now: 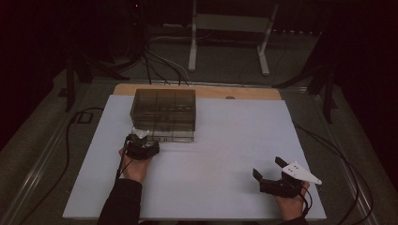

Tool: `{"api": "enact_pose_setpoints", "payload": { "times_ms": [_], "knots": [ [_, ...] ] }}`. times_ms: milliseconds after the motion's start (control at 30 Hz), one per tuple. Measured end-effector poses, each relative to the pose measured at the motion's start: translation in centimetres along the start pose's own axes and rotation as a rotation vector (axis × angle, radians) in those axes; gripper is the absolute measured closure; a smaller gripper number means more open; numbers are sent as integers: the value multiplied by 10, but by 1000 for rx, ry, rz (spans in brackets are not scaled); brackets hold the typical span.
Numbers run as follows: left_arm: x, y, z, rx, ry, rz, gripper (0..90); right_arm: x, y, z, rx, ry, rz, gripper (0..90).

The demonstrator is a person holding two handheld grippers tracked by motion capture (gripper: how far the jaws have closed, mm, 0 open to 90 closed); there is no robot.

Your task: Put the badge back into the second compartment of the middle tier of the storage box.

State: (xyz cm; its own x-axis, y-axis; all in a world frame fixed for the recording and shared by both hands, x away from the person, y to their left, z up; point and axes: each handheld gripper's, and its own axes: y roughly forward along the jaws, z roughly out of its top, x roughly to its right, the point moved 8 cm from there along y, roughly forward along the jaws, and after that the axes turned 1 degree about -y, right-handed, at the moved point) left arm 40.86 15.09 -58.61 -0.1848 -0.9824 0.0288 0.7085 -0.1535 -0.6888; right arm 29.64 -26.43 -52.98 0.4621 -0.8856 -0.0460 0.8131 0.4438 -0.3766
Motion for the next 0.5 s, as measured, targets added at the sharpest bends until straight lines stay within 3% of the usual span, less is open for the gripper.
{"api": "enact_pose_setpoints", "payload": {
  "times_ms": [500],
  "knots": [
    [2, 0, 4, 23, -63, -36, 603, 0, 1, -1, -6, 0, 0, 0]
  ]
}}
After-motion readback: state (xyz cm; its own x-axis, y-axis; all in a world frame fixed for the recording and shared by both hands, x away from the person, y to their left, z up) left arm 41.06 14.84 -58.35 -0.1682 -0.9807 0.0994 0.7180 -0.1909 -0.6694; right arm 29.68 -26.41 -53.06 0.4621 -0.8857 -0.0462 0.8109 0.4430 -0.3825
